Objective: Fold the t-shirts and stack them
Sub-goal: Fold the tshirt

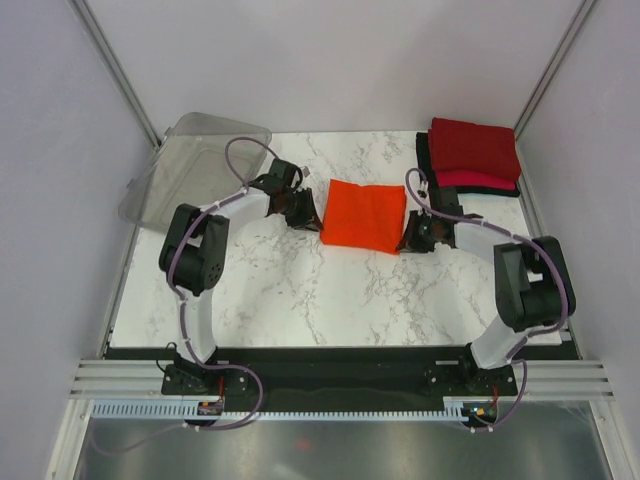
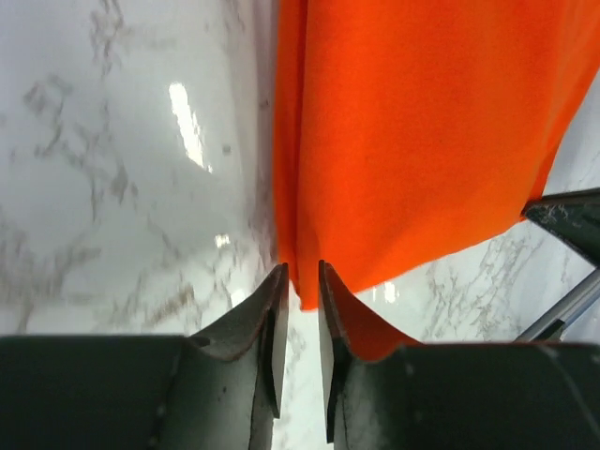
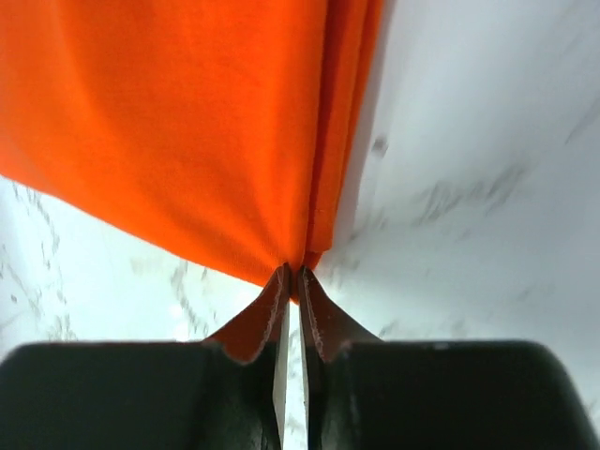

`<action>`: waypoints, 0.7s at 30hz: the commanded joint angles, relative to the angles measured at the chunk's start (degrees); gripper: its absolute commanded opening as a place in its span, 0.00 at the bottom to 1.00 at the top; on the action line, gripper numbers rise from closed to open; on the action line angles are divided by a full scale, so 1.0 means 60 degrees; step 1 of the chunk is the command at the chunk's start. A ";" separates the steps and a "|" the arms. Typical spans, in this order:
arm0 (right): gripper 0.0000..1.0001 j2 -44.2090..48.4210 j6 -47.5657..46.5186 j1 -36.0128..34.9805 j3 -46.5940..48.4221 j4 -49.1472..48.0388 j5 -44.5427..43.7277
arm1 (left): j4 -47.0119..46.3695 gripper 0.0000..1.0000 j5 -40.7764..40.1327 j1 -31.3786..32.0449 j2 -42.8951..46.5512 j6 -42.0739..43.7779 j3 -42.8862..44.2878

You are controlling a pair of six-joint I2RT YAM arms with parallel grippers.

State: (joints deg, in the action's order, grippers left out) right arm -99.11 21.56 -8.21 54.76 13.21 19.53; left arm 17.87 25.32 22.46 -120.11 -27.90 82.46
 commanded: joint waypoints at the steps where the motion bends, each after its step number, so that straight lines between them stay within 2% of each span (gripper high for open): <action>1: 0.16 0.1557 0.0580 -0.0141 -0.0848 -0.0605 -0.0325 | 0.0990 0.28 -0.1535 0.0153 0.1736 -0.0403 -0.0309; 5: 0.37 0.2616 0.0815 -0.0156 -0.1523 -0.0110 -0.0324 | 0.1255 0.39 -0.2242 0.0153 0.2484 -0.0462 -0.0675; 8: 0.42 0.2866 0.0801 -0.0126 -0.1496 -0.0179 -0.0836 | 0.1226 0.40 -0.1688 0.0182 0.2500 -0.0477 -0.0531; 11: 0.45 0.2399 0.0494 0.0092 -0.0767 -0.0516 -0.1087 | 0.1153 0.40 -0.1057 0.0299 0.2295 -0.0418 -0.0209; 13: 0.41 0.1859 0.0580 0.0268 -0.0296 -0.0736 -0.1219 | 0.1124 0.40 -0.0838 0.0402 0.2222 -0.0345 -0.0047; 14: 0.36 0.1638 0.0654 0.0443 0.0097 -0.1158 -0.1088 | 0.1124 0.40 -0.0793 0.0533 0.2192 -0.0302 0.0113; 16: 0.36 0.0865 0.0844 0.0533 0.0509 -0.1570 -0.0447 | 0.1138 0.40 -0.0836 0.0709 0.2090 -0.0243 0.0231; 19: 0.45 -0.0322 0.0685 0.0548 0.1781 -0.1748 -0.0019 | 0.1109 0.40 -0.0749 0.1060 0.1783 -0.0360 0.0291; 21: 0.47 -0.0779 0.0538 0.0548 0.2209 -0.1762 0.0041 | 0.1051 0.40 -0.0836 0.1178 0.1563 -0.0403 0.0276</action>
State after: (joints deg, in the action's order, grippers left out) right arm -100.20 25.71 -4.67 63.18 6.17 16.91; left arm 24.80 18.87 28.18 -108.53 -29.34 82.41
